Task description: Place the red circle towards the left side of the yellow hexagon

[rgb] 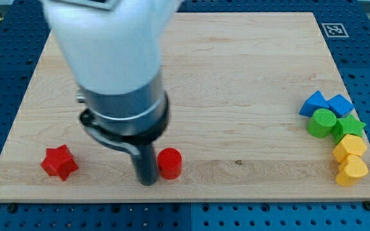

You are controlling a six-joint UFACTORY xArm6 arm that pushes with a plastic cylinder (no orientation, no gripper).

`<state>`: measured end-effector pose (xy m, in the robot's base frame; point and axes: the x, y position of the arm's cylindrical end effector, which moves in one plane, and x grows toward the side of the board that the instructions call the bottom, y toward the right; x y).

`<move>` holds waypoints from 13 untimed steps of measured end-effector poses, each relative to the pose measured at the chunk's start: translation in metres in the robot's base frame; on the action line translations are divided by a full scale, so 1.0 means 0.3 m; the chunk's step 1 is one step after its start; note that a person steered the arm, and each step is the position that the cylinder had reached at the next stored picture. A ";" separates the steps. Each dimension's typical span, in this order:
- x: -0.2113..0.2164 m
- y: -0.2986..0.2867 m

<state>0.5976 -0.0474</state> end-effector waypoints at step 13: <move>-0.124 0.519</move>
<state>0.5603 0.1084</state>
